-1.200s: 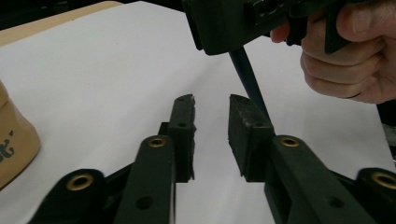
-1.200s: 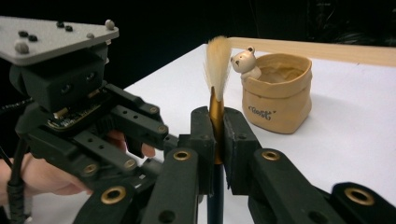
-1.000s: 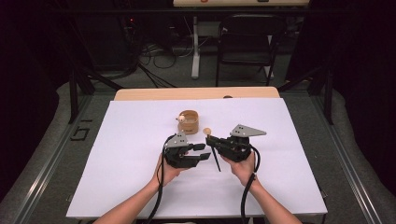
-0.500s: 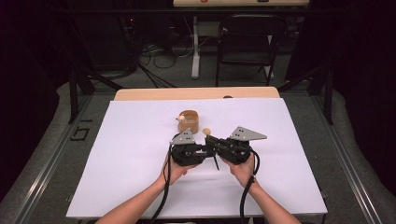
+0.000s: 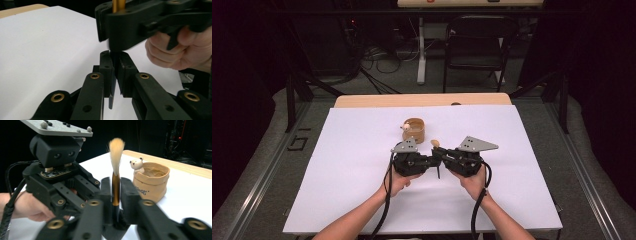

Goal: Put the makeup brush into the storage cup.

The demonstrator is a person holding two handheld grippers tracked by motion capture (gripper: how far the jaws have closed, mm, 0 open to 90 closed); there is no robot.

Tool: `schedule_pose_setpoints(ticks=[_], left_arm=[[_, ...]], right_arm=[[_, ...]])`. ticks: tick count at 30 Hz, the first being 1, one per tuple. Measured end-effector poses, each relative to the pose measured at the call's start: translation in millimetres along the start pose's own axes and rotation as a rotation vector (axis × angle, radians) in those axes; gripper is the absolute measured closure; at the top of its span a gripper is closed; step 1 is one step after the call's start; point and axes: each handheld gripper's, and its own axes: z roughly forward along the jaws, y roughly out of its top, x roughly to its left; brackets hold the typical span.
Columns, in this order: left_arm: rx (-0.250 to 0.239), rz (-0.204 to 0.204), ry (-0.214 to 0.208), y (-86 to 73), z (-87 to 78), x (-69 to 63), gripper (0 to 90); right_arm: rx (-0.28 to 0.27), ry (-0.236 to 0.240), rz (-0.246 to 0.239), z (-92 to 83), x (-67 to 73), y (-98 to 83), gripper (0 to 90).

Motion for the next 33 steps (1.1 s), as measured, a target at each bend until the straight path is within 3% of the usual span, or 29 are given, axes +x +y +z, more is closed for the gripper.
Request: schedule_pose_setpoints(ticks=[1,6,7,8,10,14,18,33], left_arm=[[0.0,0.0,0.0,0.0,0.0,0.0,83.5],[0.004,0.005,0.034,0.4,-7.0,5.7,83.5],[0.004,0.005,0.034,0.4,-7.0,5.7,83.5],[0.006,0.009,0.045,1.4,-8.7,6.1,83.5],[0.008,0.014,0.047,2.1,-9.8,7.0,83.5],[0.012,0.028,0.07,5.7,-13.5,9.5,83.5],[0.016,0.044,0.096,12.4,-19.4,12.8,83.4],[-0.003,0.089,0.163,39.2,-35.4,22.9,83.4]], right_arm=[[0.0,0.0,0.0,0.0,0.0,0.0,75.3],[0.015,0.001,-0.027,-7.5,-1.3,1.6,54.9],[0.015,0.001,-0.027,-7.5,-1.3,1.6,54.9],[0.026,-0.009,-0.035,-9.8,-1.4,0.7,45.3],[0.03,-0.012,-0.042,-10.8,-1.7,-0.1,43.9],[0.049,-0.038,-0.048,-16.3,-3.1,-4.1,24.6],[0.074,-0.058,-0.051,-21.2,-4.1,-5.3,15.1],[0.103,-0.109,-0.084,-33.5,-6.4,-13.8,2.4]])
